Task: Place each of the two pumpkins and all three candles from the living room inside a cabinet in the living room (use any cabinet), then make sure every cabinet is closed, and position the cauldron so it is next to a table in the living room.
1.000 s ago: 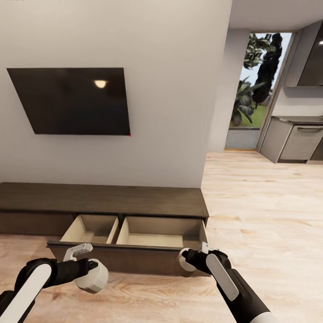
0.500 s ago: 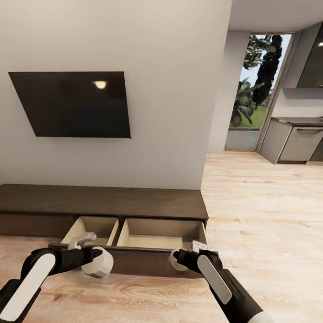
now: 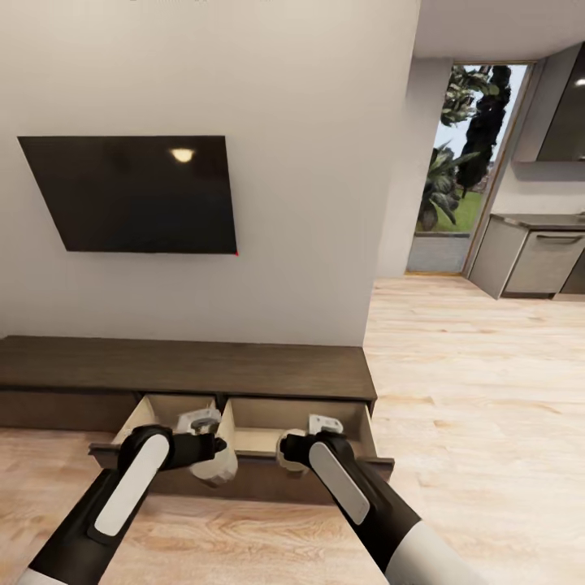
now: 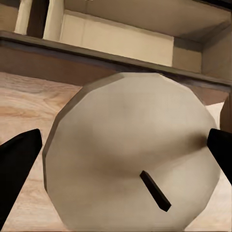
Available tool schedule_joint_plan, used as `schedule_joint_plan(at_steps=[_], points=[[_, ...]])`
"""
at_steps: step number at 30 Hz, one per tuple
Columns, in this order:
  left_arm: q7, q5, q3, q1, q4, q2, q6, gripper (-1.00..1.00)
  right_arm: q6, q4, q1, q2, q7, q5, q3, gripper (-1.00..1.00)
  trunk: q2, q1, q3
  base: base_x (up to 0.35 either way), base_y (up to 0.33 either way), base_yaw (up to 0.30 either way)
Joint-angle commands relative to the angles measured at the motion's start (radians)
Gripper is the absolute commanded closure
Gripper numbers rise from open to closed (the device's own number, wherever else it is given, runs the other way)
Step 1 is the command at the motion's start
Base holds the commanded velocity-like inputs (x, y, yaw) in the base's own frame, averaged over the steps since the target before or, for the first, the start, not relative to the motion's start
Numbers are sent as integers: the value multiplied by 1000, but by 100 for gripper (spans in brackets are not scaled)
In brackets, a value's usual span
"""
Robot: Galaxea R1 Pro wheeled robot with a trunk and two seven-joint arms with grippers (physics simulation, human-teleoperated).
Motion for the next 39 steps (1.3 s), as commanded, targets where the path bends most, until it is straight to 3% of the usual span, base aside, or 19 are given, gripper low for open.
schedule_joint_plan(at_steps=[1, 6, 11, 21, 29, 39], points=[[10, -14, -10, -1, 0, -10, 1, 100, 0, 2, -3, 0, -9, -5, 9, 100, 6, -4, 2, 0, 0, 0], [5, -37, -23, -2, -4, -32, 0, 100, -4, 2, -5, 0, -8, 7, 20, 100, 41, -23, 18, 0, 0, 0], [4, -41, -24, -3, -10, -34, -3, 100, -28, 2, -6, 0, -6, 29, 22, 100, 76, -42, 33, 0, 0, 0], [4, -48, -24, -8, -25, -33, -5, 100, -39, 9, -14, 0, -6, 32, 22, 100, 146, -81, 65, 0, 0, 0], [4, -46, -25, -8, -28, -37, -24, 100, -39, 9, -15, 0, -5, 31, 22, 100, 146, -81, 65, 20, 0, 0], [4, -47, -27, -8, -29, -38, -29, 100, -37, 16, -15, -1, -2, 30, 22, 100, 146, -81, 65, 289, 0, 0]])
